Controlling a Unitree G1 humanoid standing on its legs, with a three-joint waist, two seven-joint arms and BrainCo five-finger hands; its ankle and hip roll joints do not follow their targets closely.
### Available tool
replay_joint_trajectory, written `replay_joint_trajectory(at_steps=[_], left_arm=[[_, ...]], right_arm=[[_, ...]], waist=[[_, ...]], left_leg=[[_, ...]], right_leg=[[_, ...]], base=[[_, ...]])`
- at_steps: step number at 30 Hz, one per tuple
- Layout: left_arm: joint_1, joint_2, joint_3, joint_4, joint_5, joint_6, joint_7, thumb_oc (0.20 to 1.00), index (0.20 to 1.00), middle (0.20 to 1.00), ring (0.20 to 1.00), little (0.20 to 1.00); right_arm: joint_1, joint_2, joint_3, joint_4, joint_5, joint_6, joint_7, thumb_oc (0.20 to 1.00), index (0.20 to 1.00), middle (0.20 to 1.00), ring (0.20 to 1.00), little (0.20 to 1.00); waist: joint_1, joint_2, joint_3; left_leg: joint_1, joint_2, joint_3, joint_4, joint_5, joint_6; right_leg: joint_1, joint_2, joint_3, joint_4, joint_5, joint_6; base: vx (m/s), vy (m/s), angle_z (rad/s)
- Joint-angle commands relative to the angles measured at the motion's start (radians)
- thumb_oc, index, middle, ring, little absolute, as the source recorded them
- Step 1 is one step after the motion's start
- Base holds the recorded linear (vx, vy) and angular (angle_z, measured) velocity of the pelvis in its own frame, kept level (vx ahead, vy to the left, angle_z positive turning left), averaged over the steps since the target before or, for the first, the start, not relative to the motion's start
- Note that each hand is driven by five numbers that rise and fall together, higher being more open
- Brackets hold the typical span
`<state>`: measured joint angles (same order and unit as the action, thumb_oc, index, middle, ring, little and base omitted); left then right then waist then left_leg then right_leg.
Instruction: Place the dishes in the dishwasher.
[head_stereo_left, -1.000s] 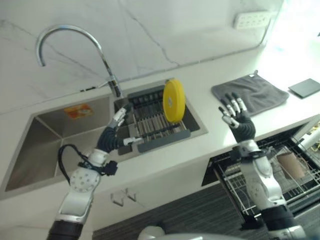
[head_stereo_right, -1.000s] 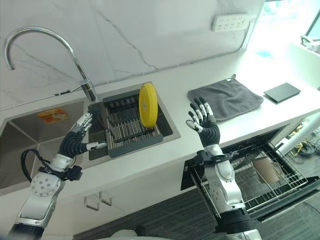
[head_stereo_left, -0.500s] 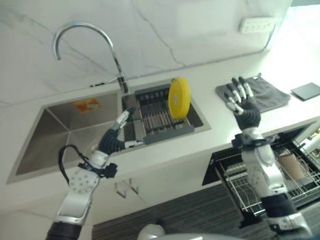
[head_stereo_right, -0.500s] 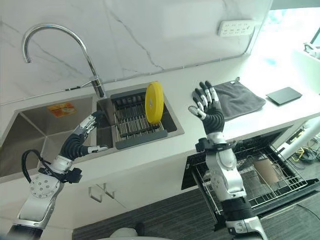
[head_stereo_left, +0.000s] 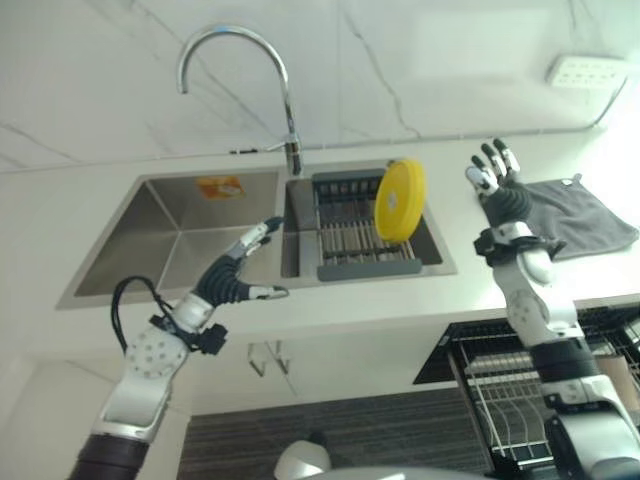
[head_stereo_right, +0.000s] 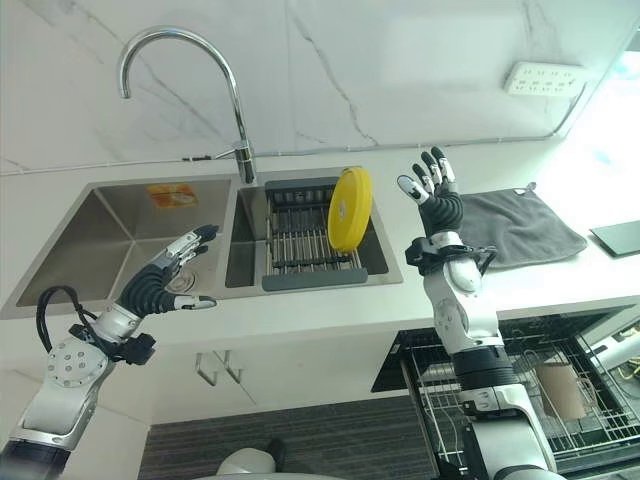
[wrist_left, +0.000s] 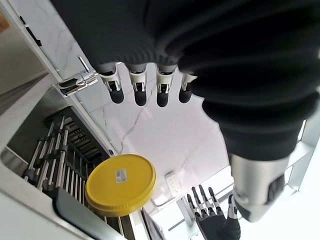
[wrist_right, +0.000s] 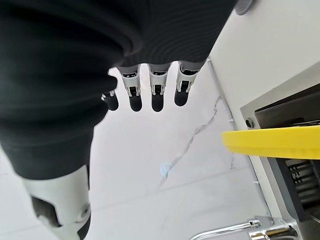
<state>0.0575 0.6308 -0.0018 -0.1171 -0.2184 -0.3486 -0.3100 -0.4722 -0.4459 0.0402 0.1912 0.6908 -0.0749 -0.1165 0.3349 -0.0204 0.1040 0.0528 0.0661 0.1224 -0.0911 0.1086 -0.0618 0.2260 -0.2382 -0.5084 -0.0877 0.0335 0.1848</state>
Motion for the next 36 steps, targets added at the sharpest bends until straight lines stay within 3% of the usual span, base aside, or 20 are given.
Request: replay_joint_trajectory(at_steps=[1,4,6,15,26,28,30,36], left_arm=[[-0.064,0.044,-0.042,-0.036,-0.08,-0.062,-0.012,1.0,1.0,1.0,1.0,1.0],[-0.053,0.061,-0.047,-0.034,-0.112,-0.075,-0.042,1.0,1.0,1.0,1.0,1.0],[-0.039,0.073,-0.063,-0.036,-0.124,-0.082,-0.054,1.0,1.0,1.0,1.0,1.0],[0.009,0.116,-0.07,-0.046,-0.148,-0.102,-0.057,1.0,1.0,1.0,1.0,1.0],[0.008,0.183,-0.081,-0.072,-0.191,-0.11,-0.067,1.0,1.0,1.0,1.0,1.0],[0.014,0.183,-0.076,-0.072,-0.191,-0.099,-0.087,1.0,1.0,1.0,1.0,1.0],[0.02,0.18,-0.074,-0.078,-0.203,-0.086,-0.105,1.0,1.0,1.0,1.0,1.0],[0.027,0.177,-0.075,-0.075,-0.202,-0.086,-0.119,1.0,1.0,1.0,1.0,1.0]], right_arm=[[-0.119,-0.105,-0.04,0.038,0.061,-0.045,-0.02,1.0,1.0,1.0,1.0,1.0],[-0.154,-0.138,-0.046,0.125,0.04,-0.056,-0.035,1.0,1.0,1.0,1.0,1.0],[-0.165,-0.156,-0.041,0.176,-0.013,-0.112,-0.082,1.0,1.0,1.0,1.0,1.0],[-0.158,-0.183,-0.088,0.271,0.09,-0.131,-0.09,1.0,1.0,1.0,1.0,1.0],[-0.137,-0.195,-0.099,0.416,0.286,-0.094,0.06,1.0,1.0,1.0,1.0,1.0],[-0.124,-0.172,-0.098,0.401,0.397,-0.054,0.101,1.0,1.0,1.0,1.0,1.0],[-0.097,-0.133,-0.091,0.368,0.404,-0.016,0.14,1.0,1.0,1.0,1.0,1.0],[-0.084,-0.128,-0.088,0.369,0.377,-0.006,0.143,1.0,1.0,1.0,1.0,1.0]], waist=[[0.016,0.025,-0.048],[0.025,0.025,-0.045],[0.027,0.032,-0.042],[0.033,0.044,-0.035],[0.045,0.053,-0.024],[0.048,0.056,-0.022],[0.049,0.058,-0.016],[0.049,0.057,-0.011]], left_leg=[[0.035,0.002,-0.015,0.004,-0.079,0.013],[0.042,-0.004,-0.006,0.004,-0.084,0.017],[0.05,-0.007,0.007,0.004,-0.088,0.021],[0.07,-0.02,0.007,0.004,-0.103,0.028],[0.068,-0.037,-0.006,0.004,-0.107,0.034],[0.068,-0.041,-0.012,0.004,-0.107,0.037],[0.066,-0.043,-0.013,0.004,-0.109,0.04],[0.067,-0.046,-0.017,0.004,-0.11,0.044]], right_leg=[[-0.01,0.014,0.05,0.045,-0.023,-0.014],[-0.003,0.009,0.04,0.049,-0.027,-0.013],[0.003,0.005,0.035,0.054,-0.028,-0.012],[0.015,-0.002,0.025,0.068,-0.038,-0.008],[0.014,-0.004,0.02,0.086,-0.053,-0.005],[0.014,-0.005,0.019,0.091,-0.055,-0.004],[0.011,-0.004,0.019,0.096,-0.058,-0.004],[0.009,-0.001,0.025,0.099,-0.059,-0.005]], base=[[0.11,0.007,0.13],[0.09,0.001,0.12],[0.1,0.005,0.14],[0.07,0.0,0.07],[0.05,-0.006,0.01],[0.05,0.007,0.04],[0.01,0.006,0.21],[0.0,0.0,0.03]])
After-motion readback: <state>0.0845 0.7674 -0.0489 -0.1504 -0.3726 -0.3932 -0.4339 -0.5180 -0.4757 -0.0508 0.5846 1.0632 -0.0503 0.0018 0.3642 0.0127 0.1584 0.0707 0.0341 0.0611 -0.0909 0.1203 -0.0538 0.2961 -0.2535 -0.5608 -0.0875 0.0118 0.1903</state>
